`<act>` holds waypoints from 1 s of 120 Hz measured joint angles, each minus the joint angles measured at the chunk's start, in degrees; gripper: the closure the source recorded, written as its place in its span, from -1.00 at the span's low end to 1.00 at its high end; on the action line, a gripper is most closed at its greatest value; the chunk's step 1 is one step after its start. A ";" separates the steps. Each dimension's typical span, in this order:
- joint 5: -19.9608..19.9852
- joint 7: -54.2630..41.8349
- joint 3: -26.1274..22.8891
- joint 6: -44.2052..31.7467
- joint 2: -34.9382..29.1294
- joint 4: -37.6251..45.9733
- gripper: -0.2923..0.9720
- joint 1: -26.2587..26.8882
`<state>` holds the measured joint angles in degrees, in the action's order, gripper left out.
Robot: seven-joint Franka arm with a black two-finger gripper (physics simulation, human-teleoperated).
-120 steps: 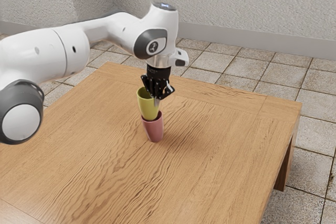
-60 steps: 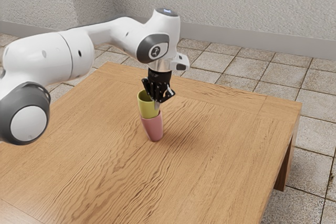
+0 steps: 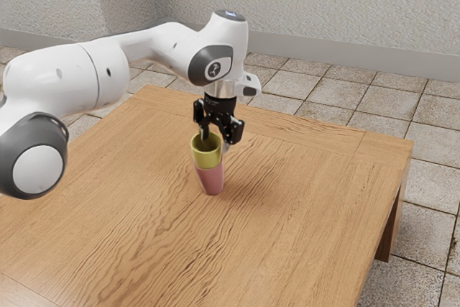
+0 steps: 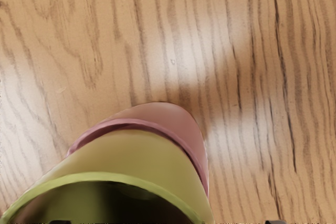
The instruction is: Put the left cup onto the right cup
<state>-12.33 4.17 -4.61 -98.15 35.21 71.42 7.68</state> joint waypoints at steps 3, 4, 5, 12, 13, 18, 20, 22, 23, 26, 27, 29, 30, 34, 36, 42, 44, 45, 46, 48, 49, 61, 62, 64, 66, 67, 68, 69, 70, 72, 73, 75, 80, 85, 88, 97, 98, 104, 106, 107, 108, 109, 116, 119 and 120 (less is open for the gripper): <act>-0.03 0.06 -0.02 0.11 -0.26 -0.01 -0.24 0.04; -0.03 0.08 -0.02 0.15 -0.33 -0.01 -0.25 0.06; -0.04 0.10 -0.02 0.19 -0.40 -0.02 -0.25 0.07; -0.08 0.27 -0.09 0.55 -1.24 0.02 -0.28 0.13; -0.09 0.29 -0.09 0.59 -1.36 0.03 -0.28 0.14; -0.10 0.42 -0.11 0.79 -2.17 0.03 -0.30 0.15; -0.11 0.46 -0.12 0.85 -2.55 0.04 -0.31 0.15; -0.11 0.51 -0.12 0.92 -2.91 0.06 -0.32 0.16; -0.10 0.53 -0.12 0.94 -3.10 0.07 -0.32 0.17; -0.10 0.60 -0.13 1.03 -3.67 0.15 -0.33 0.19; -0.09 0.62 -0.13 1.06 -3.89 0.18 -0.34 0.20; -0.09 0.66 -0.13 1.11 -4.24 0.24 -0.35 0.21; -0.09 0.68 -0.13 1.13 -4.46 0.33 -0.36 0.22; -0.08 0.76 -0.12 1.21 -5.19 0.59 -0.38 0.27; -0.08 0.80 -0.11 1.26 -5.54 0.72 -0.39 0.28; -0.05 0.92 -0.09 1.53 -6.41 1.06 -0.42 0.30; -0.04 0.96 -0.10 1.64 -6.64 1.14 -0.43 0.30; -0.03 0.98 -0.11 1.69 -6.74 1.18 -0.44 0.31; -0.02 1.00 -0.11 1.73 -6.88 1.24 -0.44 0.31; 0.00 1.03 -0.10 1.83 -7.17 1.37 -0.45 0.31; 0.01 1.05 -0.10 1.87 -7.30 1.43 -0.45 0.31; 0.42 1.23 -0.07 2.37 -9.41 2.71 -0.48 0.37; 0.47 1.25 -0.07 2.40 -9.68 2.95 -0.49 0.36; 0.56 1.28 -0.09 2.46 -10.19 3.39 -0.49 0.36; 0.64 1.30 -0.10 2.50 -10.81 3.93 -0.49 0.37; 0.68 1.31 -0.11 2.52 -11.15 4.21 -0.49 0.37; 0.72 1.32 -0.11 2.53 -11.44 4.46 -0.50 0.38; 0.76 1.33 -0.11 2.55 -11.69 4.67 -0.50 0.38; 0.79 1.35 -0.11 2.55 -12.08 5.04 -0.50 0.40; 0.85 1.37 -0.12 2.56 -12.81 5.72 -0.50 0.45; 0.87 1.38 -0.12 2.56 -13.14 6.02 -0.50 0.49; 0.92 1.40 -0.10 2.57 -13.94 6.77 -0.51 0.56; 1.03 1.45 -0.10 2.62 -15.53 8.24 -0.51 0.67; 1.18 1.50 -0.12 2.67 -17.08 9.75 -0.52 0.72; 1.37 1.52 -0.13 2.70 -18.14 10.78 -0.52 0.74; 1.90 1.59 -0.13 2.82 -20.74 13.40 -0.52 0.72; 1.97 1.60 -0.14 2.83 -21.09 13.76 -0.52 0.70; 2.30 1.63 -0.19 2.91 -22.75 15.29 -0.53 0.62; 2.39 1.64 -0.20 2.94 -23.24 15.72 -0.53 0.61; 2.43 1.64 -0.20 2.95 -23.47 15.93 -0.53 0.61; 2.47 1.65 -0.21 2.96 -23.72 16.15 -0.53 0.60; 2.51 1.65 -0.21 2.98 -23.94 16.34 -0.53 0.60; 2.75 1.66 -0.22 3.12 -25.44 17.67 -0.53 0.60; 2.88 1.67 -0.24 3.18 -26.07 18.21 -0.53 0.58; 2.93 1.67 -0.25 3.20 -26.25 18.37 -0.53 0.58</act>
<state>-9.40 5.84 -4.86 -94.94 8.95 89.79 8.26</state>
